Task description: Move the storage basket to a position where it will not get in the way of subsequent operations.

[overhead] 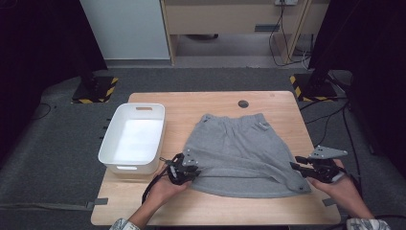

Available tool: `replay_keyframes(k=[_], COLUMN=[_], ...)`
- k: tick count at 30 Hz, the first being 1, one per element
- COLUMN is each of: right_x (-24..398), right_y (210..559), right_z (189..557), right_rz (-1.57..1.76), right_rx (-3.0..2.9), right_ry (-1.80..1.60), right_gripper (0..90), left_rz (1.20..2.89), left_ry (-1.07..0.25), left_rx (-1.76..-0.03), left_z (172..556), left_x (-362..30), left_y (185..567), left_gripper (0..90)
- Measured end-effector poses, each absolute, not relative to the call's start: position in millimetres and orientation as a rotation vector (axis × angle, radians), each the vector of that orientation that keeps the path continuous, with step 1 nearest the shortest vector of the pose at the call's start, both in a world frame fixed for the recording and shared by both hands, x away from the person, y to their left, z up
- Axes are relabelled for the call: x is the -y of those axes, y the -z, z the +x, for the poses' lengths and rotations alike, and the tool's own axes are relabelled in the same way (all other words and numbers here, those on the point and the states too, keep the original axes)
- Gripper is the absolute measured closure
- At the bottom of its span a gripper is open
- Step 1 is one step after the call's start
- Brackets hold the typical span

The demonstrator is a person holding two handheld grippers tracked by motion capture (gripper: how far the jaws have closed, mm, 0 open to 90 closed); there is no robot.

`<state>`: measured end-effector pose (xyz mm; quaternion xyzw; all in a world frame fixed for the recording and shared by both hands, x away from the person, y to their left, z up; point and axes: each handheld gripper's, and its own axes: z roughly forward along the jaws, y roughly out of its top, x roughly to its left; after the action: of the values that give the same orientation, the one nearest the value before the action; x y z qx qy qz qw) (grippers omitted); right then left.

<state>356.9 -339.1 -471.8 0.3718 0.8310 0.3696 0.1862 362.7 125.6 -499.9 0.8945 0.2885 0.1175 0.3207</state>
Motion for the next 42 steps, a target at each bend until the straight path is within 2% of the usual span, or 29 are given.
replay_keyframes(k=[1,3,12,17,26,27,30,32,37,42], right_x=[339,340,340,338,339,338,333,327,310,292], right_y=[472,472,472,471,471,470,471,471,473,476], right_z=[357,357,357,358,357,357,358,360,367,377], right_rz=[1.045,1.048,1.051,1.045,1.042,1.044,1.028,1.020,1.007,0.976], right_rx=[-2.338,-2.336,-2.338,-2.338,-2.341,-2.344,-2.353,-2.351,-2.346,-2.341], right_ry=[-1.043,-1.043,-1.036,-1.036,-1.036,-1.037,-1.035,-1.032,-1.045,-1.067], right_gripper=[63.0,63.0,62.6,62.4,61.9,61.5,57.5,51.5,38.0,27.1], left_rz=[2.349,2.351,2.367,2.424,2.396,2.382,2.307,2.268,2.221,2.205], left_ry=[-0.302,-0.298,-0.302,-0.283,-0.262,-0.267,-0.286,-0.299,-0.307,-0.327], left_rx=[-0.747,-0.731,-0.674,-0.647,-0.680,-0.693,-0.738,-0.764,-0.787,-0.799], left_z=[362,358,336,332,330,330,333,336,351,370], left_x=[-126,-128,-144,-150,-165,-166,-167,-166,-155,-144], left_y=[499,496,491,498,500,498,492,487,476,470], left_gripper=[85.3,88.3,88.6,88.7,87.0,83.4,60.8,47.0,34.2,26.8])
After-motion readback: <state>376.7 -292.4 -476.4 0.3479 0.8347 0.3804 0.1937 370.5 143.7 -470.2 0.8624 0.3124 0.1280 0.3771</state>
